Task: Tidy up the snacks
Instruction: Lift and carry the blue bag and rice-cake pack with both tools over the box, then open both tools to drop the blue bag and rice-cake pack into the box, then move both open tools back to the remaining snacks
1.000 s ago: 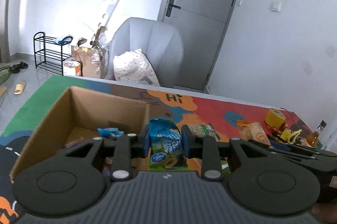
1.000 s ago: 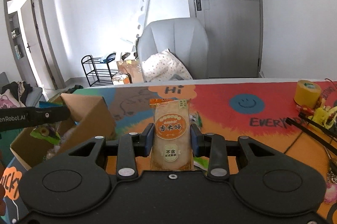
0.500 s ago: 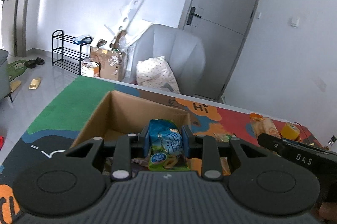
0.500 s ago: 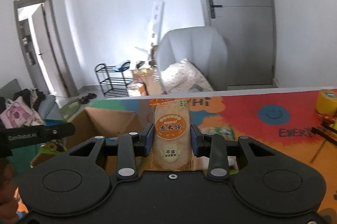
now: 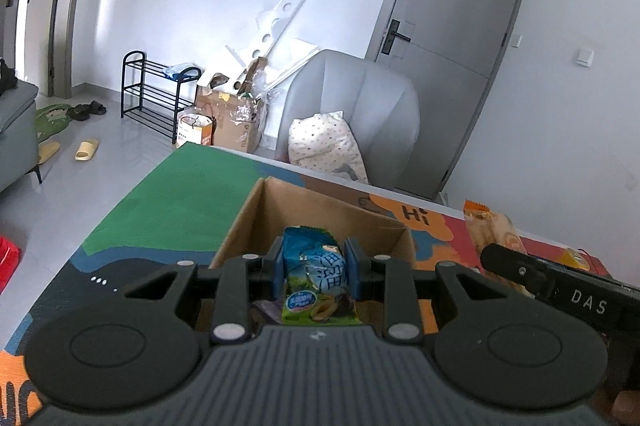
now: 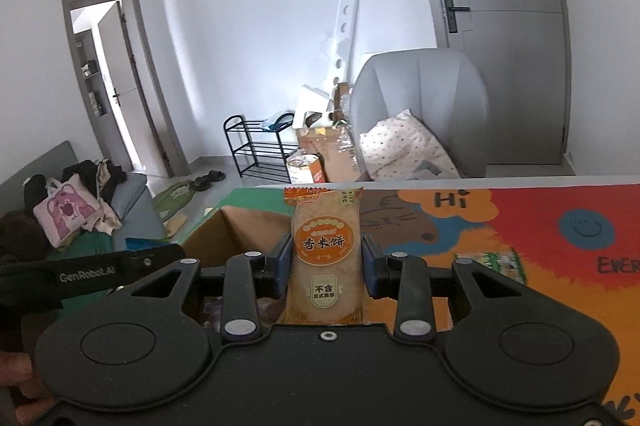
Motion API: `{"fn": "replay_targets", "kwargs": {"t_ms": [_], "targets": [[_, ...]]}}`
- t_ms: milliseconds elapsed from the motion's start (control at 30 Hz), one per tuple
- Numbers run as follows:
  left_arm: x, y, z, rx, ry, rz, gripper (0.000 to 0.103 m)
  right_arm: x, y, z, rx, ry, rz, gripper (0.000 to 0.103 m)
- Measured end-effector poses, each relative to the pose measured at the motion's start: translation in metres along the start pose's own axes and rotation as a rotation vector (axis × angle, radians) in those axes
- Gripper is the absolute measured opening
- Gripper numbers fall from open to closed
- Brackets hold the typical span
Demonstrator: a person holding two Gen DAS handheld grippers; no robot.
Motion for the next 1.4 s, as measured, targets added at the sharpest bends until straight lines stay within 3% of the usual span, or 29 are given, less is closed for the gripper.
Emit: {"fn": "replay_targets", "kwargs": {"t_ms": [267, 533, 700, 900, 1333, 1400], "targets": [[-0.016, 0.002, -0.013, 0.03, -0.003, -0.04, 0.033, -0.017, 0.003, -0.019, 0.006, -0.024, -0.03, 0.034], [-0.012, -0.001, -0.029, 0.066, -0.018, -0.024, 0.054, -0.033, 0.003, -0.035, 0.008, -0.044, -0.051, 0.035], [-0.01, -0.003, -0.036, 0.089, -0.03, -0.012, 0.065, -0.034, 0.001, -0.038, 0.003, -0.048, -0.045, 0.053], [-0.007, -0.003, -0.033, 0.082, -0.034, -0.001, 0.079, -0.023, 0.001, -0.021, -0.007, 0.014, -0.036, 0.067], [-0.004, 0.004, 0.004, 0.034, 0.005, -0.009, 0.088, 0.014, 0.013, 0.033, -0.062, 0.093, -0.032, 0.083], [-0.005, 0.006, 0.012, 0.024, 0.021, -0.014, 0.093, 0.019, 0.015, 0.039, -0.075, 0.095, -0.033, 0.088]]}}
Point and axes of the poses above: each gripper's, at about its wrist camera, not at the fingertips, and x roughly against the way its jaws point, z to its right, y to its underside, the point moved 9 cm from there along -x, roughly the way its jaws point, and after that the axes turned 2 degrees about -x, right-handed, at the moved point
